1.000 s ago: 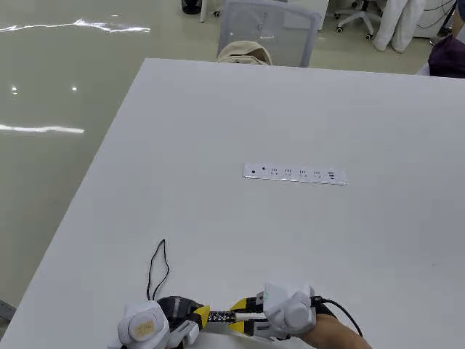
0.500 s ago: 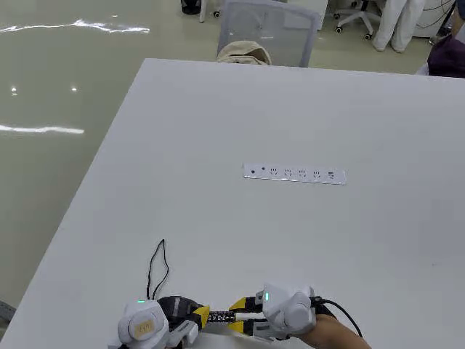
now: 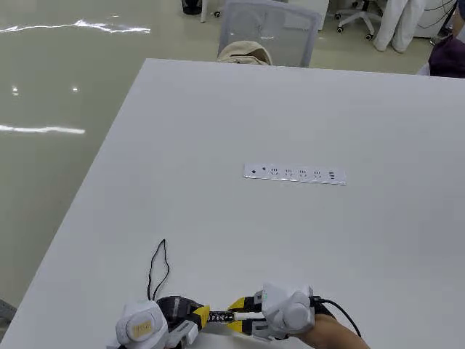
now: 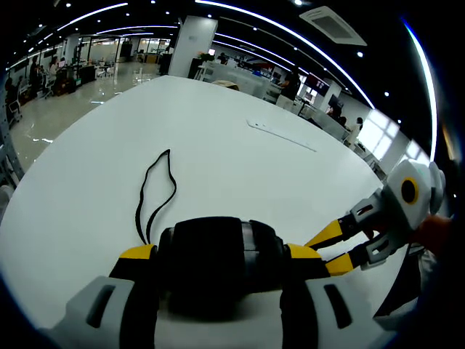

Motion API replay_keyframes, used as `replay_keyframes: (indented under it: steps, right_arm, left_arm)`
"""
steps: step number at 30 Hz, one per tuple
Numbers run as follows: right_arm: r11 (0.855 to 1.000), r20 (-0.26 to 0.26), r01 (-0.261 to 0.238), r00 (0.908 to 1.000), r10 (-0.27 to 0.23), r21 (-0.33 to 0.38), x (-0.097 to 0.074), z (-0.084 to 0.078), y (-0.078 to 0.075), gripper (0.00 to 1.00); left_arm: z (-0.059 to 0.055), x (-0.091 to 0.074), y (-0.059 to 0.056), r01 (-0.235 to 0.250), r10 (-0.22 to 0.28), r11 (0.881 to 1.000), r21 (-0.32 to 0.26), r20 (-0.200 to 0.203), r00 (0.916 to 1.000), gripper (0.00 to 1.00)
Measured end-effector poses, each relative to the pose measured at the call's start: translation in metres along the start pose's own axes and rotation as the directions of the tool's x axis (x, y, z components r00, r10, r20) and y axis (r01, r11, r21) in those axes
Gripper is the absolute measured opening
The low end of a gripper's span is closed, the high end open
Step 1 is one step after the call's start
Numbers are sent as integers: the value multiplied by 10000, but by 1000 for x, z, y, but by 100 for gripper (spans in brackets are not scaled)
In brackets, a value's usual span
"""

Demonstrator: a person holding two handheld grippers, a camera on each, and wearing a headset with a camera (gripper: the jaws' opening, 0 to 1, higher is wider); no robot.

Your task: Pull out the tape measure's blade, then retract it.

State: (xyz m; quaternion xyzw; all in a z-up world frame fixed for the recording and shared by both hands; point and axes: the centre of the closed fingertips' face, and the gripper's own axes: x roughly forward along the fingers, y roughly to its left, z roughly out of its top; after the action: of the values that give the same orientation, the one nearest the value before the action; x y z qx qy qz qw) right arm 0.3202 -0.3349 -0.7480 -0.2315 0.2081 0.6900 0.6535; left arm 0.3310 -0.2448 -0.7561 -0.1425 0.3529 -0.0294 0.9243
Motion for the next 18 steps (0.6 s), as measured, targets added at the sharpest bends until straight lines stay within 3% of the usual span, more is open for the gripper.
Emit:
replay_keyframes:
  steps: [18]
  right_arm:
    - [10000,-10,-43,10000,43,-30,4,2,0,12]
  left_arm:
    - [-1,0,1,53,-53,10000,-40,1,10000,65]
